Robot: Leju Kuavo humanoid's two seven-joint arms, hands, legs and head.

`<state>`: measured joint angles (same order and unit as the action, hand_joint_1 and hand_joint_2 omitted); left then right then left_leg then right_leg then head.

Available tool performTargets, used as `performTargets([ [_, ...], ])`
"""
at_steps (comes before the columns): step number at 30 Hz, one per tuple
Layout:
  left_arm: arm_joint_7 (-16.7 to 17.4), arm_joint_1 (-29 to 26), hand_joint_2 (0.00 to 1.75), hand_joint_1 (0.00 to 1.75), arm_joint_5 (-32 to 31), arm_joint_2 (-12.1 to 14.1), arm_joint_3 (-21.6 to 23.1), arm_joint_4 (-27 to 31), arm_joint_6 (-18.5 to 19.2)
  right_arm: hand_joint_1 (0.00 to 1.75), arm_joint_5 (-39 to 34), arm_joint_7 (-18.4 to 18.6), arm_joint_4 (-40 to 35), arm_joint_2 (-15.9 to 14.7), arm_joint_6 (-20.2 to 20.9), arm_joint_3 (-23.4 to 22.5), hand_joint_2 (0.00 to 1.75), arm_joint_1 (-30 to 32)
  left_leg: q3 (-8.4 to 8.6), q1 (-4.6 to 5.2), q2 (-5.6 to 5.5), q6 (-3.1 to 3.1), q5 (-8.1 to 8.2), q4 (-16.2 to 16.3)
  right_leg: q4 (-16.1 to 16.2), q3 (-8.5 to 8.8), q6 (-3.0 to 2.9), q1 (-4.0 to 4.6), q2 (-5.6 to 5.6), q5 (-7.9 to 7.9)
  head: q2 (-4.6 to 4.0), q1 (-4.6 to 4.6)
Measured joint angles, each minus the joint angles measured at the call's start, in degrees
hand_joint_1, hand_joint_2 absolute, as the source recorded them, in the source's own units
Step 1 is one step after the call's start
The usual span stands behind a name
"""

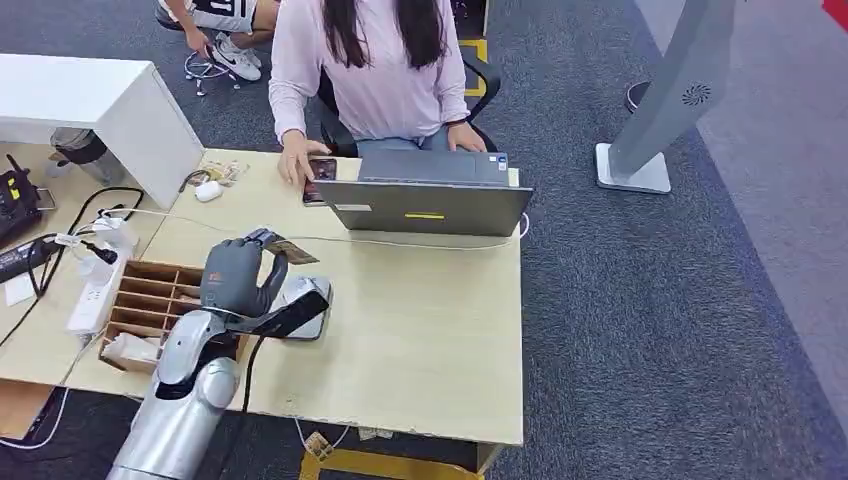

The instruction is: Pass the card to the sensor for recognition and then transmit it.

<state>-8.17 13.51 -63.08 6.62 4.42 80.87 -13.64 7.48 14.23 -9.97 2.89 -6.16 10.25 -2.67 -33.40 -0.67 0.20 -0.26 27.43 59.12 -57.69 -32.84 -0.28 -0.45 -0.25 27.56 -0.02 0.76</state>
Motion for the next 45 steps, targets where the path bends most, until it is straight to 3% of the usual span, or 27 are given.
performTargets([
  [5,3.2,0.4,1.75,1.75,-3.2,0.1,2.9,-1.6,2.5,0.0,0.0,0.4,0.0,0.0,0.0,0.0,1.75,0.0,-0.01,0.0,0.0,0.0,0.0,0.0,0.0,0.0,0.0,0.0,0.0,0.0,0.0,0.02],
  [20,3.9,0.9,1.75,1.75,-3.8,0.3,4.9,-3.2,2.9,0.0,0.0,0.5,0.0,0.0,0.0,0.0,1.75,0.0,-0.01,0.0,0.01,0.0,0.0,0.0,0.0,-0.01,0.0,0.0,0.01,0.0,0.0,0.02],
  [23,5.2,1.2,1.75,1.75,-5.8,0.4,5.1,-3.8,3.8,0.0,0.0,0.7,0.0,0.0,0.0,0.0,1.75,0.0,-0.01,0.0,0.01,0.0,0.0,0.0,0.0,-0.01,0.0,0.0,0.01,0.0,0.0,0.02],
  [33,12.3,3.5,1.75,1.75,-13.7,1.7,6.2,-9.7,4.0,0.0,0.5,0.8,0.0,0.0,0.2,0.0,1.75,0.0,-0.01,0.0,0.01,0.0,0.0,0.0,0.0,0.0,0.0,0.0,0.01,0.0,0.0,0.02],
  [45,13.6,5.4,1.75,1.75,-15.2,3.1,6.2,-16.7,3.5,0.0,1.1,0.9,0.0,0.0,0.3,0.0,1.75,0.0,-0.04,0.0,0.0,0.0,0.0,0.0,0.0,0.0,0.0,0.0,0.0,0.0,0.0,0.02],
])
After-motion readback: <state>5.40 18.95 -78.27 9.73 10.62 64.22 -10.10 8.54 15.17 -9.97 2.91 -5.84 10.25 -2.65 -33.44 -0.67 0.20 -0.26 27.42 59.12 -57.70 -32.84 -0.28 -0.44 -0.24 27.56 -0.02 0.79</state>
